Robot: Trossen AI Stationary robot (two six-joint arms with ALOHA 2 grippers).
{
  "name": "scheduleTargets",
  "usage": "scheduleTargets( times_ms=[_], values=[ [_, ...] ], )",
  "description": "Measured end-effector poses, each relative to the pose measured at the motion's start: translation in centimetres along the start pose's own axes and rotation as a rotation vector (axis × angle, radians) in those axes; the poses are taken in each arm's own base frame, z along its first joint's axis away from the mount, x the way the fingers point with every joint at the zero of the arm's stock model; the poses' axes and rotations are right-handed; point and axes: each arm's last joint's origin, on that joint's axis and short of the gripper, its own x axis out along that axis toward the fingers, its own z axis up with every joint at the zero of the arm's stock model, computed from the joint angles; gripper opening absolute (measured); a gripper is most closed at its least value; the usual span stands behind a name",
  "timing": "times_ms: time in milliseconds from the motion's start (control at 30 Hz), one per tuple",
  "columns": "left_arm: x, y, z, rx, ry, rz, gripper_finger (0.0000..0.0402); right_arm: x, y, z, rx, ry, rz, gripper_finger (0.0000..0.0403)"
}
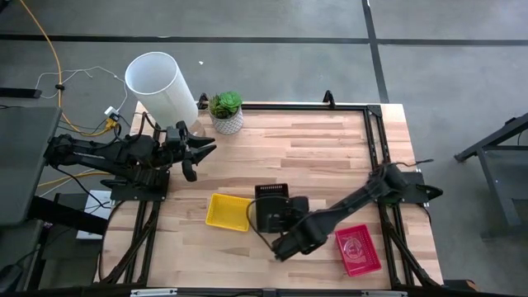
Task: Stack baskets by color
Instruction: Stack the top black bin on the bottom black bin
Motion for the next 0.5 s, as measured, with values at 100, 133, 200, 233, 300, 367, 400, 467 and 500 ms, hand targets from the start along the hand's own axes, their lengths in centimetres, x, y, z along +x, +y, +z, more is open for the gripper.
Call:
scheduleTargets(
  times_ms=[100,133,200,233,300,367,400,467,500],
  values=[
    [0.0,0.0,0.0,0.000,0.000,0.000,0.0103,1.3,0.1,-0.2,-0.001,-0.001,-0.037,0.0000],
    [0.0,0.0,0.0,0.000,0.000,0.000,0.0103,1.7,0.0,-0.1,0.000,-0.003,-0.049,0.0000],
    [0.0,0.0,0.0,0.000,0.000,0.000,0.0103,2.2,-0.1,0.0,0.003,-0.007,-0.062,0.0000],
    [0.0,0.0,0.0,0.000,0.000,0.000,0.0103,2.5,-0.1,0.1,0.004,-0.002,-0.070,0.0000],
    [0.0,0.0,0.0,0.000,-0.001,0.001,0.0103,2.8,0.0,0.2,0.004,0.015,-0.075,0.0000],
    [0.0,0.0,0.0,0.000,-0.001,0.002,0.0103,3.3,0.1,0.1,-0.004,0.033,-0.059,0.0000],
    [0.0,0.0,0.0,0.000,-0.001,0.003,0.0103,3.5,0.2,-0.1,-0.007,0.041,-0.049,0.0000],
    [0.0,0.0,0.0,0.000,-0.001,0.003,0.0103,4.0,0.2,-0.4,-0.004,0.052,-0.030,0.0000],
    [0.0,0.0,0.0,0.000,-0.001,0.003,0.0103,4.3,0.1,-0.4,-0.001,0.053,-0.028,0.0000]
  ],
)
